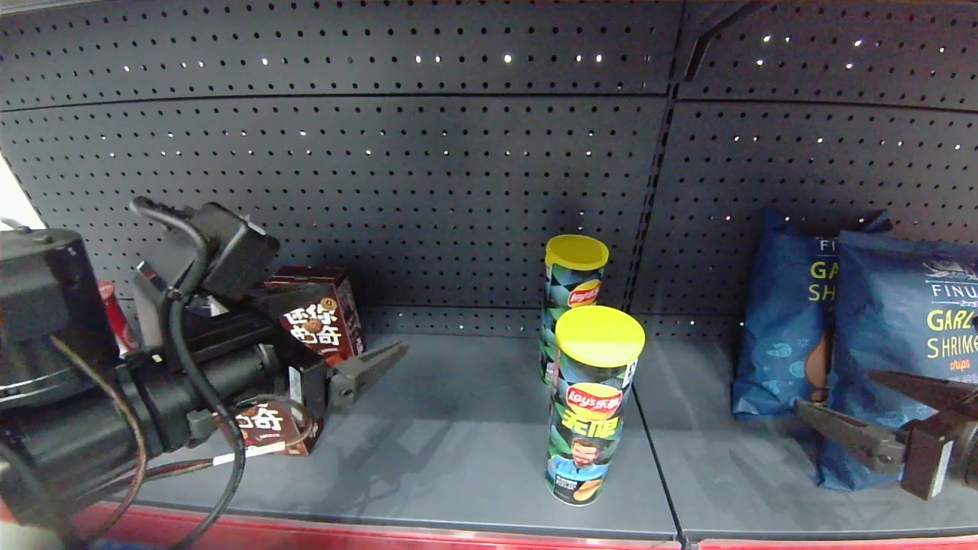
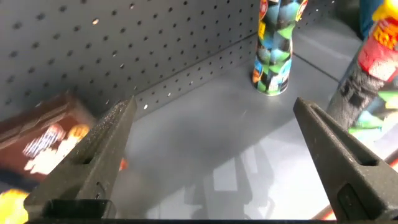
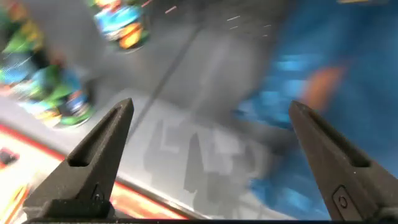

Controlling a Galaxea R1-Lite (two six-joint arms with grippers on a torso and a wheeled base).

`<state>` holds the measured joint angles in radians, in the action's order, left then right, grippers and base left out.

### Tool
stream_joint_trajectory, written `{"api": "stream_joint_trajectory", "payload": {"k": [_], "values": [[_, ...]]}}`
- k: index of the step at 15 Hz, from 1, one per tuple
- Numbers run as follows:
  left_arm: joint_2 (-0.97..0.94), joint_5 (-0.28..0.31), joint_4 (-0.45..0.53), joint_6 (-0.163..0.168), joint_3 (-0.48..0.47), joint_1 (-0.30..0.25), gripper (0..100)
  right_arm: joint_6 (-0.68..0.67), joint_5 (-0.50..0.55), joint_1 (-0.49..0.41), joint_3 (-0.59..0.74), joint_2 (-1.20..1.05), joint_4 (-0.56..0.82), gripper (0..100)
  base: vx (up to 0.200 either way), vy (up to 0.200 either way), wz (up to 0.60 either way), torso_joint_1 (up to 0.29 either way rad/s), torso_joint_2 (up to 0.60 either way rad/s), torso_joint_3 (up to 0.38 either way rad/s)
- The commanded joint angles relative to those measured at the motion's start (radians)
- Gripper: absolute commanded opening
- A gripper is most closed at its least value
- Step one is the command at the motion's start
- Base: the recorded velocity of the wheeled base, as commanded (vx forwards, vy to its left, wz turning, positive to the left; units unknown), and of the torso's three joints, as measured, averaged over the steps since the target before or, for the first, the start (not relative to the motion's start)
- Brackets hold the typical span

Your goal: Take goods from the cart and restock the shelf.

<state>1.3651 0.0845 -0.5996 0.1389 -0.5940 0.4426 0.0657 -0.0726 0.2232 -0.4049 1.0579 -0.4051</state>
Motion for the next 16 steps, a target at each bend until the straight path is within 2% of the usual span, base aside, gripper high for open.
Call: {"api": "stream_joint_trajectory", "payload": {"k": [1,4,6,9,10,11,13,15,16], "values": [[-0.158,0.0,0.0,-0.012,0.115,-0.082,100,0.0,-0.001,-0.107,0.024,-0.116,0.002,100,0.0,0.0,0.0,0.0,0.0,0.0],[-0.311,0.024,0.012,-0.013,0.177,-0.189,100,-0.001,0.002,-0.186,0.049,-0.236,0.046,100,0.0,0.0,0.0,0.0,0.0,0.0],[-0.4,0.023,0.026,-0.013,0.181,-0.229,100,0.0,0.025,-0.196,0.055,-0.352,0.135,100,0.0,0.0,0.0,0.0,0.0,0.0],[-0.534,0.02,0.083,-0.015,0.195,-0.283,100,0.0,0.122,-0.174,0.069,-0.498,0.233,100,0.0,0.0,0.0,0.0,0.0,0.0],[-0.597,0.018,0.092,-0.03,0.224,-0.306,100,0.002,0.137,-0.185,0.08,-0.561,0.264,100,0.0,0.0,0.0,0.0,0.0,0.0],[-0.609,0.018,0.093,-0.032,0.23,-0.312,100,0.002,0.142,-0.186,0.083,-0.572,0.27,100,0.0,0.0,0.0,0.0,0.0,0.0],[-0.779,-0.017,0.115,-0.041,0.349,-0.328,100,0.005,0.152,-0.257,0.107,-0.739,0.404,100,0.0,0.0,0.0,0.0,0.0,0.0],[-0.923,-0.054,0.19,-0.044,0.393,-0.326,100,0.009,0.143,-0.309,0.14,-0.852,0.43,100,0.0,0.0,0.0,0.0,0.0,0.0],[-1.002,-0.058,0.264,-0.048,0.396,-0.326,100,0.009,0.137,-0.314,0.155,-0.914,0.437,100,0.0,0.0,0.0,0.0,0.0,0.0]]}}
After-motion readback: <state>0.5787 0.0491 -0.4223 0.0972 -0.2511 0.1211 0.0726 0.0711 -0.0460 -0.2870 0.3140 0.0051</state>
